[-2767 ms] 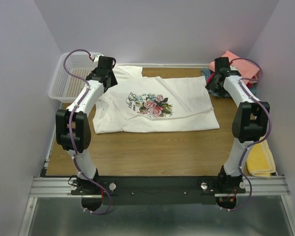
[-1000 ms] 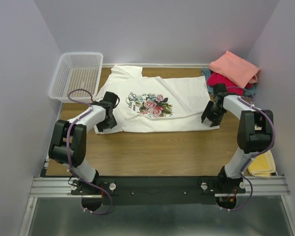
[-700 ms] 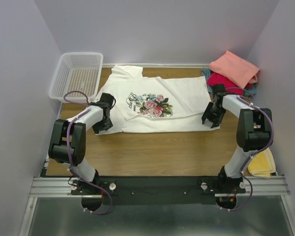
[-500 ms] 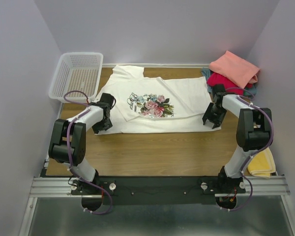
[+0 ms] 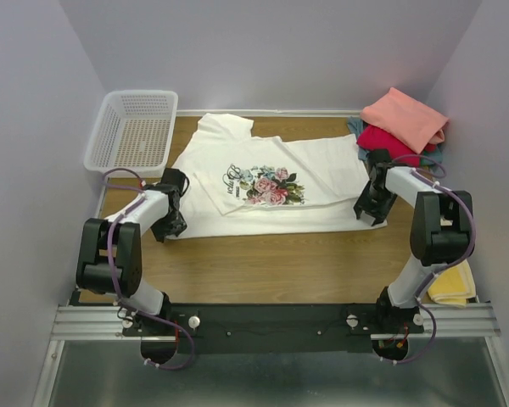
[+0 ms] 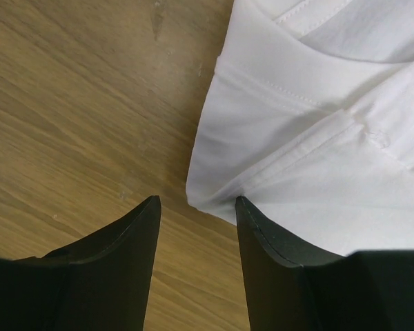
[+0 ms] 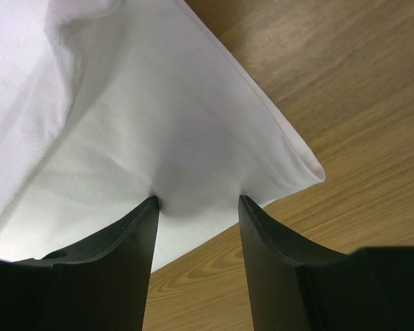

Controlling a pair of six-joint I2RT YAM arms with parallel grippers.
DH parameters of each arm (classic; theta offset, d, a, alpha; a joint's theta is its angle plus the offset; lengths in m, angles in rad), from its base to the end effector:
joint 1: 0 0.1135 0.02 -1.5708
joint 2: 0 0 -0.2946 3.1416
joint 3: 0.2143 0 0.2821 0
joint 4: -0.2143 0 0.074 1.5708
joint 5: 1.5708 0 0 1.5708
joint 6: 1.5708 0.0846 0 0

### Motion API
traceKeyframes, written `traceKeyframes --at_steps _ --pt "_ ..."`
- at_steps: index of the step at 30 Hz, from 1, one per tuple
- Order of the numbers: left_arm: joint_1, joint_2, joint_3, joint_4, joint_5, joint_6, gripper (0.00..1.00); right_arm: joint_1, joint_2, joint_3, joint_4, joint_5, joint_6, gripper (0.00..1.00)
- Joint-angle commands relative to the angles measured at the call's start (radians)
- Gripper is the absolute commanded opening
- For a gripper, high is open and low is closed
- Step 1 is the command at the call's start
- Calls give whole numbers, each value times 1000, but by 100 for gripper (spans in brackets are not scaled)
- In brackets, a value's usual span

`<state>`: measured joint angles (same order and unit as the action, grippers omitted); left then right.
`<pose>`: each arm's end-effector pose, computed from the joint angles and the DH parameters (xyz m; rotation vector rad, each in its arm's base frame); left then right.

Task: Fold and stack the t-shirts
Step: Fold the tshirt

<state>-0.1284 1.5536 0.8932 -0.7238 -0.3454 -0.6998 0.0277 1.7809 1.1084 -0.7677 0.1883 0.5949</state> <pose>0.2991 -0.0097 0.1354 -0.8369 2.6864 0.3434 0.3552 -0.0060 0.1211 0.8438 2.8299 -0.2063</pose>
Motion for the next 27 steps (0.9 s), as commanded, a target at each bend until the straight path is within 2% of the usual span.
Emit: traceKeyframes --at_steps 1,9,14,19,27 --pt "-8 -44 -34 -16 94 -1 56 -23 58 -117 -104 166 8 57" --pt "-14 -159 -24 -66 66 -9 54 -23 -20 -200 -104 186 43 54" --pt "-16 -248 41 -75 54 14 53 -23 -78 -167 -123 132 51 53" --pt "-25 -291 90 44 239 133 50 -23 -169 -70 -148 140 46 53" --pt "-129 -222 108 156 396 155 44 -23 -268 56 -151 91 23 56"
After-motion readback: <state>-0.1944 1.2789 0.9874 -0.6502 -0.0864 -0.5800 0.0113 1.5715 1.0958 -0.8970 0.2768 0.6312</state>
